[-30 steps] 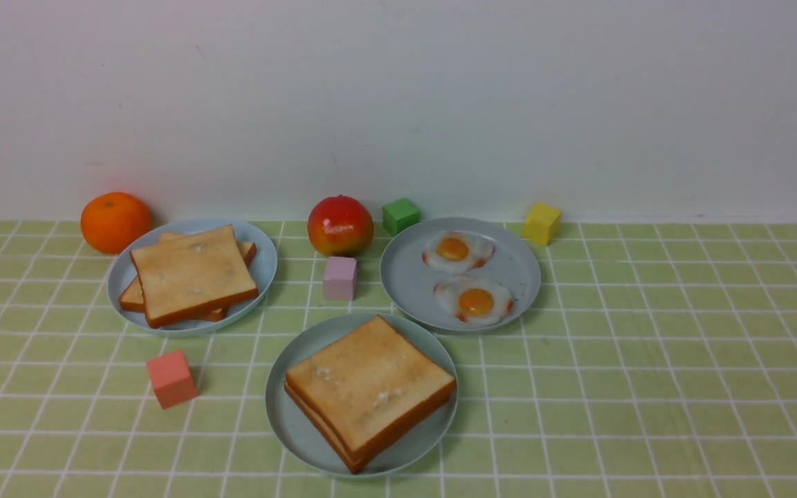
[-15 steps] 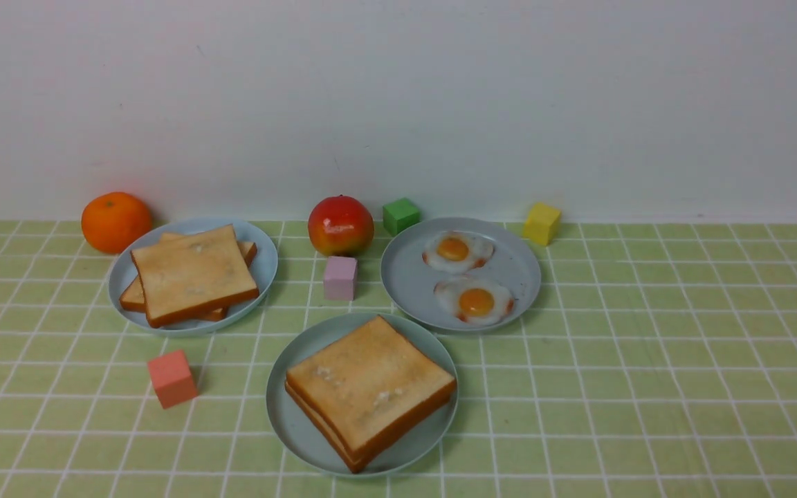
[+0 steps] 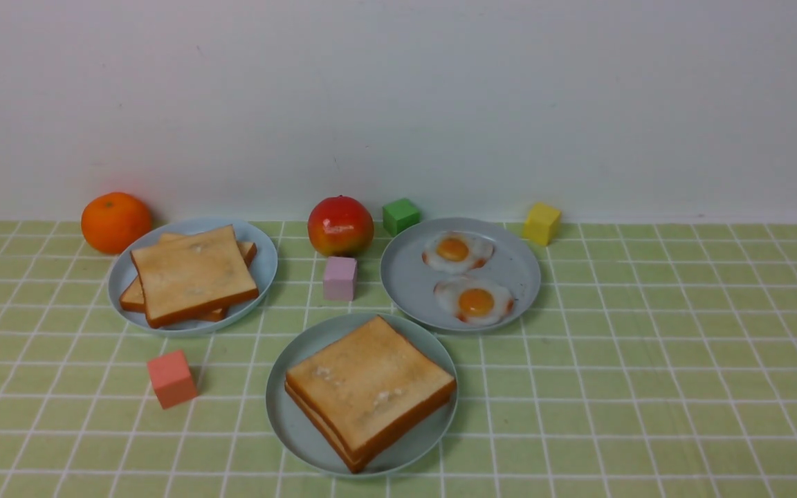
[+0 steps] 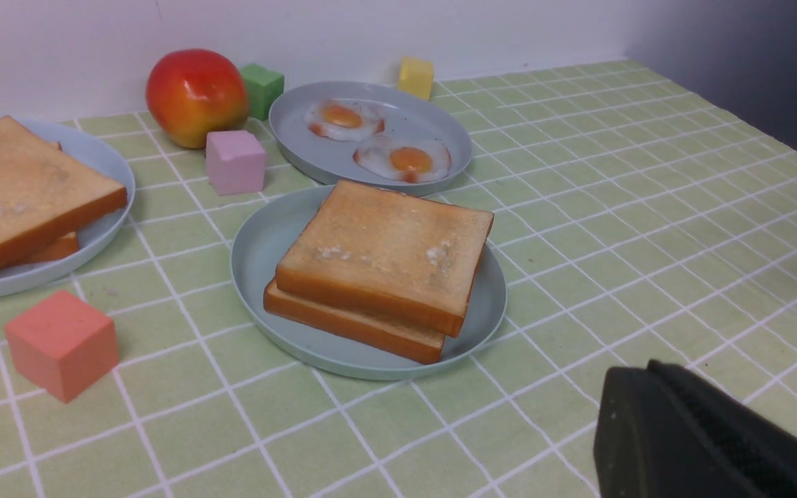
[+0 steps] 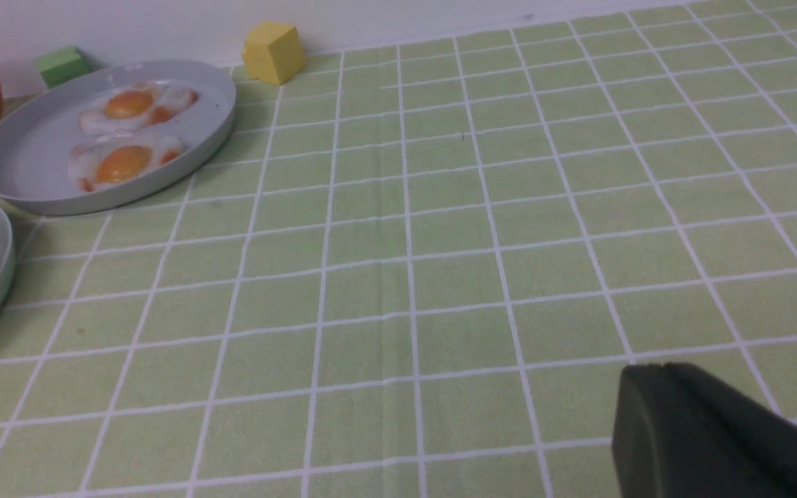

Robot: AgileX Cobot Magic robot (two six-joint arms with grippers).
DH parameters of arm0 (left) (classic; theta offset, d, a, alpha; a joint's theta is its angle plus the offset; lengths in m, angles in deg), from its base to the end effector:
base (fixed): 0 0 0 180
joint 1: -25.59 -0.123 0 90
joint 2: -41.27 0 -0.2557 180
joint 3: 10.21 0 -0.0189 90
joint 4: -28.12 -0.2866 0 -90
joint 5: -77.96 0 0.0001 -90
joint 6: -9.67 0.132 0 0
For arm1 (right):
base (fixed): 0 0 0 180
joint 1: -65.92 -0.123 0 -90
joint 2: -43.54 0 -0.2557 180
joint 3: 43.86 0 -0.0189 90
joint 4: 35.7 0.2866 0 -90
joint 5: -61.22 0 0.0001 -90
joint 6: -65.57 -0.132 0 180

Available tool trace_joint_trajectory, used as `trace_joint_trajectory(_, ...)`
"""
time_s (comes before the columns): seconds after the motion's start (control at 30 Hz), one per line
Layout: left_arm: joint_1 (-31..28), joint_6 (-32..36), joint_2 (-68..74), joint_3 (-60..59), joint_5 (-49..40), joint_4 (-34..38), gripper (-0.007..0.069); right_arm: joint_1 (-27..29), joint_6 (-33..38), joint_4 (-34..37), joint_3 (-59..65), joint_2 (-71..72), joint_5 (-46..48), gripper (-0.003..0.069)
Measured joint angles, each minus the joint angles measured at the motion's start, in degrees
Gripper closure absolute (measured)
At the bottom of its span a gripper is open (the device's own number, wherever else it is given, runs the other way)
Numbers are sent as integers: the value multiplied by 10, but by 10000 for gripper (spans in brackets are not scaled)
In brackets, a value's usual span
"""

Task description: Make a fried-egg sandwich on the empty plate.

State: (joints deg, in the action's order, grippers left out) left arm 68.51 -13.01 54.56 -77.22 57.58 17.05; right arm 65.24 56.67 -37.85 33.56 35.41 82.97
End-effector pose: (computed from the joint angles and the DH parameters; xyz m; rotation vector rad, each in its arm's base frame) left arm 0.1232 -0.1025 0.2250 0.4257 1.7440 -0.6404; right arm 0.1571 0.0000 0.1609 0.1112 1.8699 0.0782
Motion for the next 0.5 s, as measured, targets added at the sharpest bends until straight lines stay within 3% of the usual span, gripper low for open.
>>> trace_joint_trajectory(0.5,0,0,0,0,0,0,624,0,0,0,-1,0,2,666)
